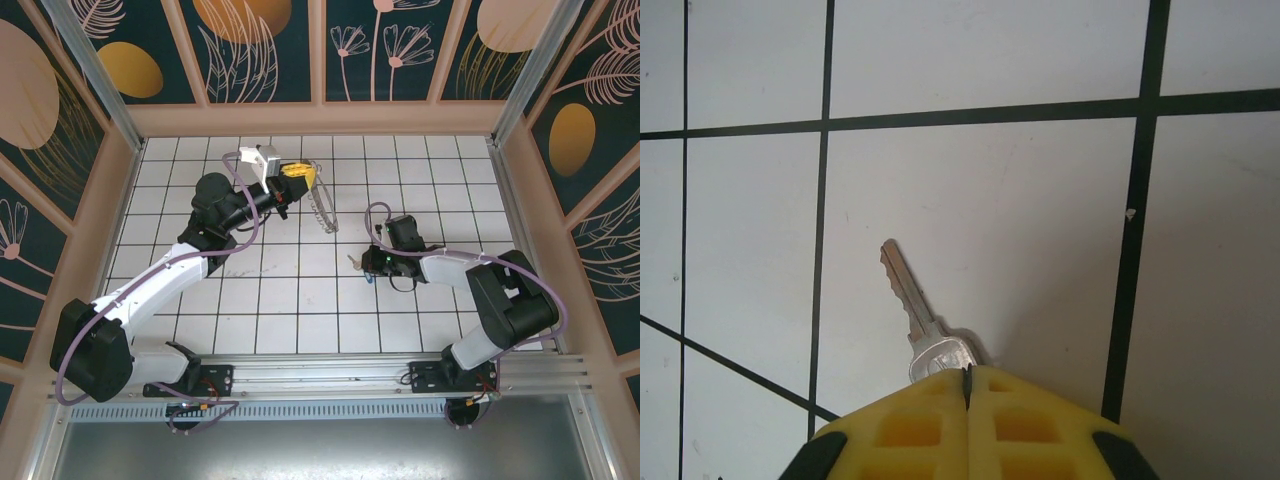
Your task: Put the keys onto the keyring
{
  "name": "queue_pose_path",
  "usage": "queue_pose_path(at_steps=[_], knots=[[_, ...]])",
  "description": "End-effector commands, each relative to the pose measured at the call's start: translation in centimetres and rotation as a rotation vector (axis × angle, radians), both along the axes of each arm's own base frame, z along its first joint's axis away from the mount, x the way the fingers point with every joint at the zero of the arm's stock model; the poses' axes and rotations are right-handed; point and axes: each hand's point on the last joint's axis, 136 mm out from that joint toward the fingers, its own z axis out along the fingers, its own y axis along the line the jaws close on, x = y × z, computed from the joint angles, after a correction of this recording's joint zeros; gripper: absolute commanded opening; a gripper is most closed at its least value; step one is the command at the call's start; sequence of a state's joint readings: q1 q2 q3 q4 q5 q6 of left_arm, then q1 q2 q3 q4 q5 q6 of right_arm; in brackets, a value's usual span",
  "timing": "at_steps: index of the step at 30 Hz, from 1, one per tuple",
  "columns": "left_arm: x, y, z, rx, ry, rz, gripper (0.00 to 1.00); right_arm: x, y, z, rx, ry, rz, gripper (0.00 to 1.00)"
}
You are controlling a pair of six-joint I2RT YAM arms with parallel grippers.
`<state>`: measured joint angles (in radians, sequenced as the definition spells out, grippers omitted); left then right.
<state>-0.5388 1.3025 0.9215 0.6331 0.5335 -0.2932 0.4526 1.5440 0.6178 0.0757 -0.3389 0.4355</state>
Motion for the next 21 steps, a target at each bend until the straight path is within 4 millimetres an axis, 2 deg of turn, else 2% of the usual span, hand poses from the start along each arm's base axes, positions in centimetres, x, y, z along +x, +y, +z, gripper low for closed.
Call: queue_pose_path(at_steps=[1, 6, 9, 17, 21], knots=[[-0.4, 0.1, 1.4, -0.028, -0.064, 0.000, 0.00, 0.6, 0.4, 0.8, 0.020, -0.022, 0.004, 0.00], [-0.4, 0.0, 1.5, -0.030, -0.065, -0.002, 0.00, 0.9, 0.3, 2.3, 0.070, -0.055, 0.007, 0.00], [-0.4, 0.0, 1.5, -0.029, -0.065, -0.004, 0.00, 0.9, 0.4, 4.0, 0.145, -0.099, 0.018, 0.00], [-0.6, 0.0, 1.5, -0.028, -0.066, -0.011, 0.00, 0.6, 0.5, 9.6, 0.337, -0.270, 0.089, 0.00], [-0.6, 0.0, 1.3, -0.022, -0.068, -0.012, 0.00, 0.7, 0.1, 13.3, 0.378, -0.396, 0.114, 0.00]])
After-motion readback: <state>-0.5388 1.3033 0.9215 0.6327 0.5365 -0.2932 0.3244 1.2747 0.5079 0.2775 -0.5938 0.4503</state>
